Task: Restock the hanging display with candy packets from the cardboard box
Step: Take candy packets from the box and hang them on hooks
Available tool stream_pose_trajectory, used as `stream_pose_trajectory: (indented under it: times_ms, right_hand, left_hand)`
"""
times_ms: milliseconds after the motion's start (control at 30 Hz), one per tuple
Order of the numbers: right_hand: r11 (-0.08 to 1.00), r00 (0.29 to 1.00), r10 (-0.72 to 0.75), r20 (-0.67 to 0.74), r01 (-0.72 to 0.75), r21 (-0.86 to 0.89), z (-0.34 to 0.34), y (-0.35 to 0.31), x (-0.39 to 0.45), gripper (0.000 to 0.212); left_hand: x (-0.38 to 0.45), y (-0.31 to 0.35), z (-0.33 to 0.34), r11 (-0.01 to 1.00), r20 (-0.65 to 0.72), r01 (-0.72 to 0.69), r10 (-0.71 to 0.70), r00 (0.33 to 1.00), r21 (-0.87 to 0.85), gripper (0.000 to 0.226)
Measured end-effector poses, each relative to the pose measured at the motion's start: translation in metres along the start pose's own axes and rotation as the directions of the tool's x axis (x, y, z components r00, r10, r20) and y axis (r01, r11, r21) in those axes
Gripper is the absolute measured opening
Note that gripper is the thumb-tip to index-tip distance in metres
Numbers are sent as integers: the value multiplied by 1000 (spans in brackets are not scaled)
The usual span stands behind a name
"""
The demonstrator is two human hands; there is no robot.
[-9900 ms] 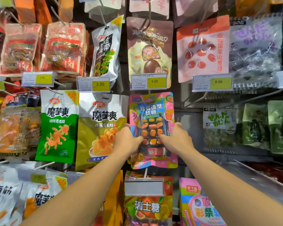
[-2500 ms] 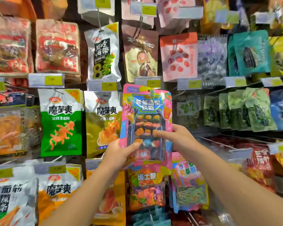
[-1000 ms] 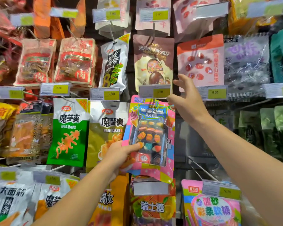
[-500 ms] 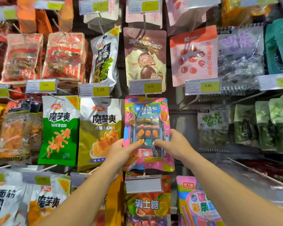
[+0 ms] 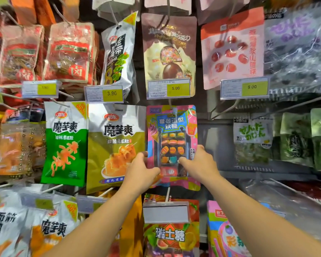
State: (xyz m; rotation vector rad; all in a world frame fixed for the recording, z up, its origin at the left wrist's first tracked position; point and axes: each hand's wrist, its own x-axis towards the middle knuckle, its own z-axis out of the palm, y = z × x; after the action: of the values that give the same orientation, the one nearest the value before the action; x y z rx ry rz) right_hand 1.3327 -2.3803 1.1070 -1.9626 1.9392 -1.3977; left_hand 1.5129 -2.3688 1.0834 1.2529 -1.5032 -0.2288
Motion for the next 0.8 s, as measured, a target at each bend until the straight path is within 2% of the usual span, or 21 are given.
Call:
stream_pose_trajectory:
  times_ms: [100,200,300,367,467,567,633,700,800]
  right_hand:
    - [1000,996,6,-89,-6,-5,-2,-2,-7,59]
    - [995,960,-95,-264,82,-60,-5,-10,-18,78]
    - [956,915,-227,-332,144,-255,-7,-28,-28,63]
    - [932,914,-293,-281,207,-297,-2,-45,-30,46]
    - [929,940,-327,-98,300,-217,15,-71,-33,35]
    - [946,960,-274,51,279,-164,35,-93,-38,44]
    - [956,967,-244,76,253,-148,44,-102,-38,47]
    - [968,976,-201,86,211,-139,49,-110,-35,49]
    - [982,988,-119,103,132,-135,56,-118,-31,57]
  left_hand:
    - [0,-3,-8,986,-24,-89,93,995,142,60]
    - [-3,-8,-30,965,-202,-169,210,957,201,48]
    - [2,-19,-63,968,-468,-118,211,858,221,45]
    - [8,-28,-86,988,-544,-25,103,832,149,54]
    - [22,-42,-107,995,-434,86,-59,899,43,60]
    - [35,-50,-114,986,-300,167,-160,941,-3,41]
    - [42,-52,-116,980,-256,187,-197,946,-61,22]
    - [51,-57,-118,953,-184,210,-251,950,-219,8]
    - [75,-77,-120,903,-36,236,-266,963,-358,19]
